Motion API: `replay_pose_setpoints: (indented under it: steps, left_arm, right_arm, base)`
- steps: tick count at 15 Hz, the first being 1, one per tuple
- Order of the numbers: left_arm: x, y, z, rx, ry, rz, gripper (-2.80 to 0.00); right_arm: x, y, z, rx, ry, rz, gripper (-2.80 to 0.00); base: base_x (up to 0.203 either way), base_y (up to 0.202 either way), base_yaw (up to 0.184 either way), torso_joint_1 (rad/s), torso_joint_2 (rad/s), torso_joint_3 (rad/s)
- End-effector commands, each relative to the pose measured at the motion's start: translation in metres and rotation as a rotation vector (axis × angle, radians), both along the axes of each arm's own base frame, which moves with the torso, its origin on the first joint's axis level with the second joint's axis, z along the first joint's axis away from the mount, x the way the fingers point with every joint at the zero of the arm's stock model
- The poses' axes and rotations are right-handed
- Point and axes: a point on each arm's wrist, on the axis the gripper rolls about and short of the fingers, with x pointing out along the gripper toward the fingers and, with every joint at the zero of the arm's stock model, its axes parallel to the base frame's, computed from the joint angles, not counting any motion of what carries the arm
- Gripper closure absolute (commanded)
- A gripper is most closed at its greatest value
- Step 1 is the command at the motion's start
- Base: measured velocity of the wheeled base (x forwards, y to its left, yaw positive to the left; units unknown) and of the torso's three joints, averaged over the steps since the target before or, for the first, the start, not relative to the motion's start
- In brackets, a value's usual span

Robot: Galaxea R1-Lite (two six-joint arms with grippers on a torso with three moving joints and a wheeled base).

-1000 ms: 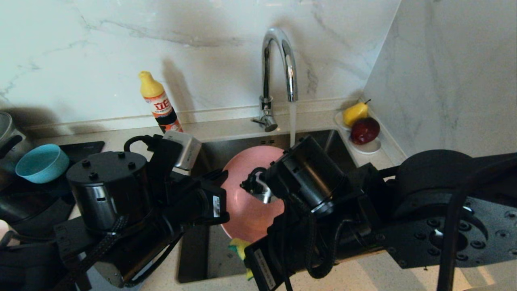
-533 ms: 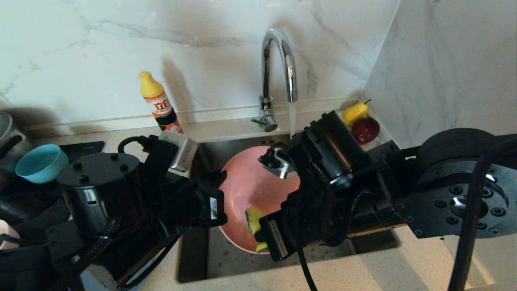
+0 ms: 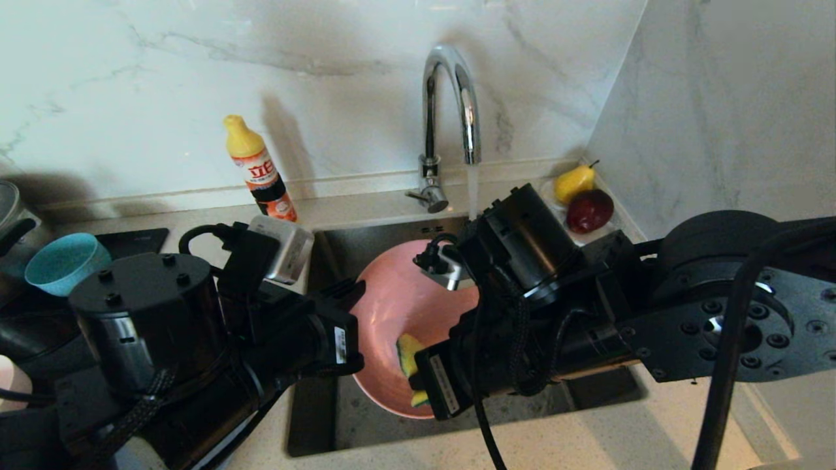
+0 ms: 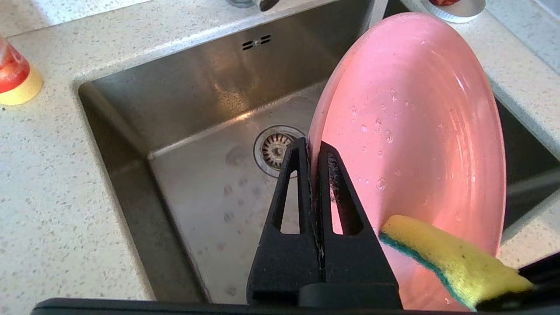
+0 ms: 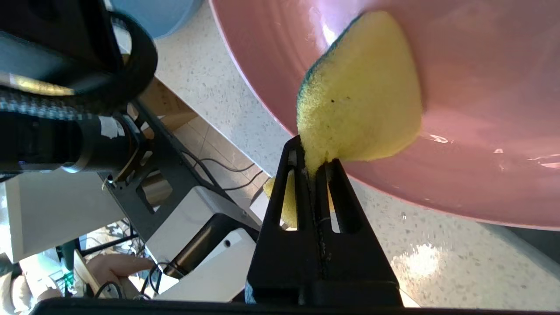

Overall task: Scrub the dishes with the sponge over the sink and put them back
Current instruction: Wipe the plate

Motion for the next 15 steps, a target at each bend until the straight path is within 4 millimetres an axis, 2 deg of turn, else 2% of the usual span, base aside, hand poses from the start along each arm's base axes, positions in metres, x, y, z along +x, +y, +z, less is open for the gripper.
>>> replay_pose_setpoints:
  steps: [1, 6, 15]
  left_arm:
    - [-0.001, 0.001, 0.0, -0.001, -0.003, 0.002, 0.0]
    - [-0.001, 0.001, -0.001, 0.0, -0.002, 0.0, 0.0]
    - [-0.005, 0.004, -0.001, -0.002, -0.001, -0.009, 0.0]
  right_arm:
    - [0.004, 0.003, -0.004, -0.007, 0.006, -0.003, 0.0]
    - [0.021, -0.004, -0.003, 0.024, -0.025, -0.052, 0.0]
    - [0.029, -0.015, 0.002, 0.016, -0.062, -0.086, 0.0]
  base:
    - [0.0, 0.0, 0.0, 0.0, 0.0, 0.0]
    - [0.0, 0.0, 0.0, 0.0, 0.0, 0.0]
    - [0.0, 0.0, 0.0, 0.0, 0.0, 0.0]
